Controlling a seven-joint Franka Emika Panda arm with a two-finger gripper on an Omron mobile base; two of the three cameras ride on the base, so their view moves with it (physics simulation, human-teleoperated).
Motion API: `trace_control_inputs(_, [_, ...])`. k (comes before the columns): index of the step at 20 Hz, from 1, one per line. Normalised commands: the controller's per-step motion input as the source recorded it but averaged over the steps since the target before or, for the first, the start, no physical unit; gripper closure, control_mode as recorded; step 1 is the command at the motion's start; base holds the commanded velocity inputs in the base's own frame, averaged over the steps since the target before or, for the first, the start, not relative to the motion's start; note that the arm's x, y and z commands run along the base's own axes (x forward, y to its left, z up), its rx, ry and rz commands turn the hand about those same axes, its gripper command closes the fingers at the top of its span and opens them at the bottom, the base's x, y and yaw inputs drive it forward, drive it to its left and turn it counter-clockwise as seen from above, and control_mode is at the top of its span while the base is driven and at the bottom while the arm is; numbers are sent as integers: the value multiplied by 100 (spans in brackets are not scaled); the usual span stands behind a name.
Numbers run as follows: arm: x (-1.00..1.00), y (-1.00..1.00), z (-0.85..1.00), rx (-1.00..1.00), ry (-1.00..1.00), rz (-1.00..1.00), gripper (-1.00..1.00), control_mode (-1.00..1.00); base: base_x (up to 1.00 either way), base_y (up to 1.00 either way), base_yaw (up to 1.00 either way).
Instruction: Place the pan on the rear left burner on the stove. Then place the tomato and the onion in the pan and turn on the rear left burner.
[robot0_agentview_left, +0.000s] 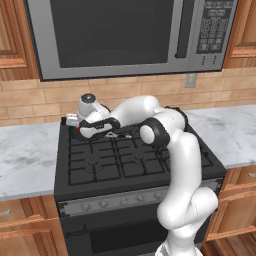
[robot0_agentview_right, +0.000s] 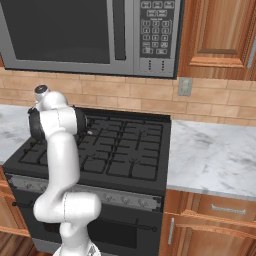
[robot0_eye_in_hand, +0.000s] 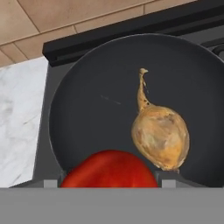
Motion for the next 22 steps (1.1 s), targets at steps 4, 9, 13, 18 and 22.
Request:
trace_control_inputs(4, [9,6,-13,-2,1,-1,100,-100,0,0,0])
trace_control_inputs(9, [8,10,-13,-2,2,-1,-100,-100,0,0,0])
trace_control_inputs(13, [8,0,-5,-2,1,-2,-100,-100,0,0,0])
trace_control_inputs(18, [5,0,0,-1,0,-1,-100,-100,0,0,0])
trace_control_inputs(22, [0,0,0,0,0,0,-100,-100,0,0,0])
